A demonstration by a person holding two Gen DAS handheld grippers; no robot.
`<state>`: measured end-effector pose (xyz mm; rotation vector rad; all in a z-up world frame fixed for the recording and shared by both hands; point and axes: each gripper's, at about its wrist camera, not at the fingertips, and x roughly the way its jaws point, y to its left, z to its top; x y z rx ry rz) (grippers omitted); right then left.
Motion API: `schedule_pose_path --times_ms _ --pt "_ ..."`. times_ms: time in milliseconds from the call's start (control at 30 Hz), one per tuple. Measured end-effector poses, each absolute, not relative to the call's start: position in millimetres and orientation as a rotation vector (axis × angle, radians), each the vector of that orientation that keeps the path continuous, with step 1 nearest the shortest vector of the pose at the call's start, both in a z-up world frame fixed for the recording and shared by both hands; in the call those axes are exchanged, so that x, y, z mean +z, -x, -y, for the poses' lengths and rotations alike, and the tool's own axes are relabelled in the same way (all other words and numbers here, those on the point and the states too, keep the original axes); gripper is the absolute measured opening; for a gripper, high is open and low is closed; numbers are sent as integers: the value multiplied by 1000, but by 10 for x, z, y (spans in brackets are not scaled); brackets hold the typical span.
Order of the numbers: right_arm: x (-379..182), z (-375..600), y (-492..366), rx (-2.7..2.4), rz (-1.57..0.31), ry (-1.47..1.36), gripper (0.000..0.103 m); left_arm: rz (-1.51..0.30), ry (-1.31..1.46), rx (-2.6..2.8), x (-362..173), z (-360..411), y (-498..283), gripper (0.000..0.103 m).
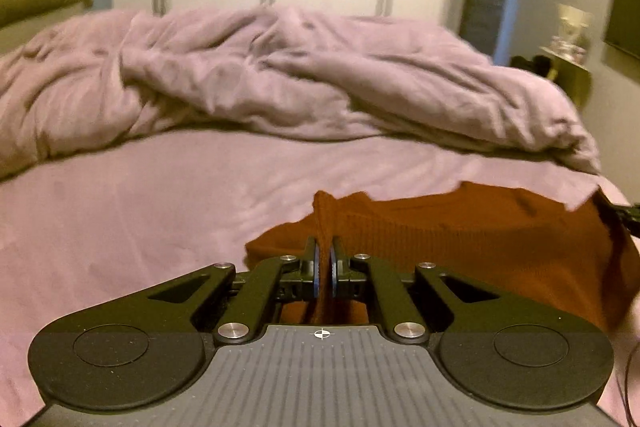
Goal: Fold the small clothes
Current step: 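Lay the hem down on the cardigan and open both grippers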
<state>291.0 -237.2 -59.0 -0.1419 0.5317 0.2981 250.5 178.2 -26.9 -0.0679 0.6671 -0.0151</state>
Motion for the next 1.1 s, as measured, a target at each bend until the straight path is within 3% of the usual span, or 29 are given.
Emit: schedule_pose_path --times_ms 267,500,600,633,667,733,767,1100 --pt "-1135 2146 -3506 241 -700 181 6 -859 94 7 -958 -1835 -2796 10" --pt "-1240 2198 -3567 298 -749 164 13 -873 159 -63 -1018 -1912 -2789 38" --pt "-1252 2235 -3594 318 -772 155 16 -895 167 -69 -1080 -1909 -2834 33" --pt "-1258 2244 -3598 323 -781 149 16 -899 162 -64 -1094 -1898 -2842 14" --pt "-1263 2248 -3600 325 -781 148 16 -904 152 -57 -1108 -1887 -2846 7" --pt "-1274 2233 -3588 337 -785 158 14 -905 123 -35 -1099 -1861 -2841 7" --pt "-1276 2221 -3581 338 -781 168 6 -896 114 -30 -1066 -1855 -2828 7" --pt "-836 2047 -3693 251 -546 276 4 -626 -12 58 -319 -1845 -3090 7"
